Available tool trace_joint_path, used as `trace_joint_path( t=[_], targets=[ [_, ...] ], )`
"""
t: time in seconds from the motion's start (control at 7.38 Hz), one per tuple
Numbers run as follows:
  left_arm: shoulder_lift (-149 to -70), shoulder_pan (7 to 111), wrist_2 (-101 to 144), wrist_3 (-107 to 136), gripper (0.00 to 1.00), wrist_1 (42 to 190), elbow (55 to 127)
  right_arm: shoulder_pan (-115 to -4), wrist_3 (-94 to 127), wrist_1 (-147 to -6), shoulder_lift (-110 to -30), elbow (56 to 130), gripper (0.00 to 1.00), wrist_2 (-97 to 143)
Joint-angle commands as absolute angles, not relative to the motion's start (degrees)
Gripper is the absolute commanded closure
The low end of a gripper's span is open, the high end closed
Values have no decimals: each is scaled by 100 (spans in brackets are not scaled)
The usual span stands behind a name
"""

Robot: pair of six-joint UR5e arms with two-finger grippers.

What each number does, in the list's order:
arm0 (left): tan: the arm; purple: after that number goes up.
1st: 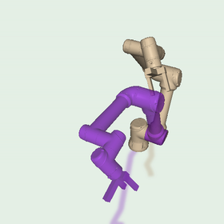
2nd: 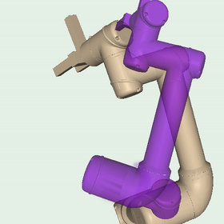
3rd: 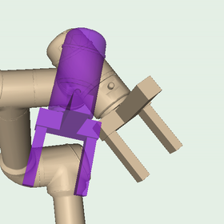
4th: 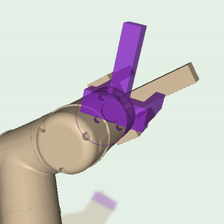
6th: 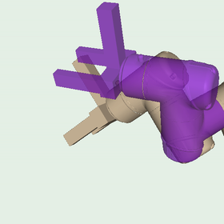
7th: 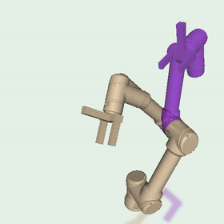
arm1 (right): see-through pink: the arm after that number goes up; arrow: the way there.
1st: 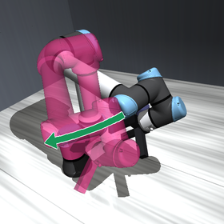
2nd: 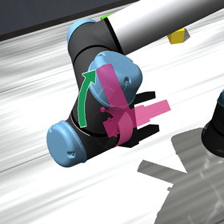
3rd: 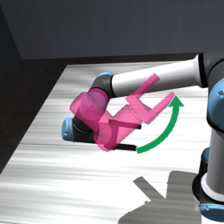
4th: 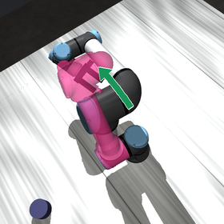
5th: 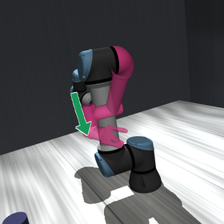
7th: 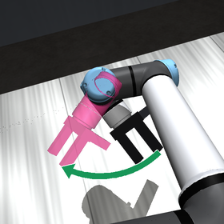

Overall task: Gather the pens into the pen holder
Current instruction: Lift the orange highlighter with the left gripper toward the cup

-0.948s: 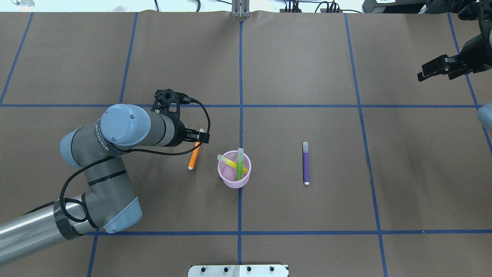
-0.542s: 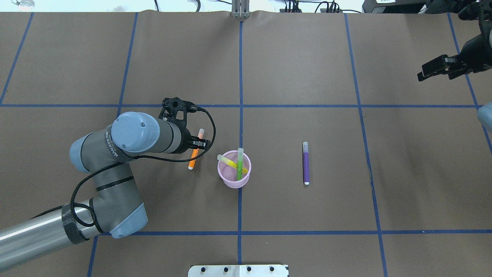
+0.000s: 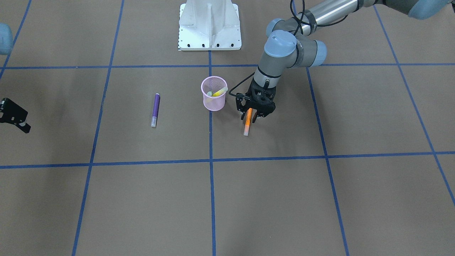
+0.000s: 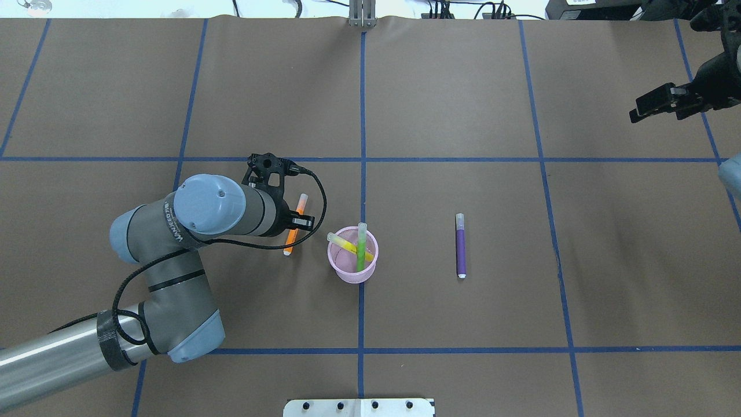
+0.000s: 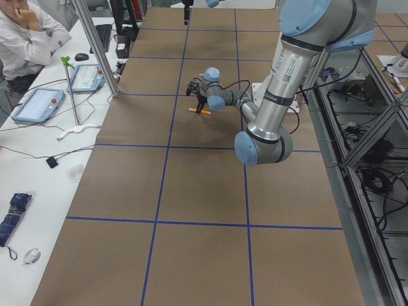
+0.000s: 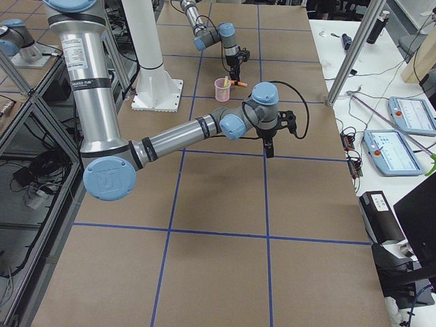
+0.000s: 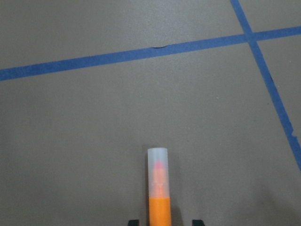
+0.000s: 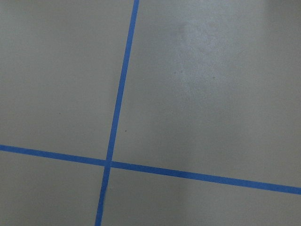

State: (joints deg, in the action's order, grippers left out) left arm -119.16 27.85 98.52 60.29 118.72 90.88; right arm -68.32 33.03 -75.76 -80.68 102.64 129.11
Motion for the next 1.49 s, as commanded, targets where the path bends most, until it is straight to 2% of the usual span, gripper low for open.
trace_joint_path(
  t=[0.0,0.14,0.54,0.81,1.08,1.35],
  targets=[
    [-11918,2777,9853,6029,55,11865,9079,-6838,3287,-7576,-8068,10257,0,12902],
    [-11918,2777,9844,6021,58,11865,9053,-6838,3287,-7576,-8077,10257,0,12902],
    [-12006,2769,9835,6012,59,11707,9000,-6829,3278,-7576,-8077,10239,0,12902],
    [-12015,2777,9835,6012,100,11707,9009,-6838,3278,-7576,-8068,10230,0,12902],
    [-12023,2804,9826,5977,100,11716,9157,-6829,3278,-7576,-8068,10230,0,12902],
    [-12015,2917,9626,5950,100,11803,9779,-6838,3270,-7576,-8051,10222,0,12894]
  ],
)
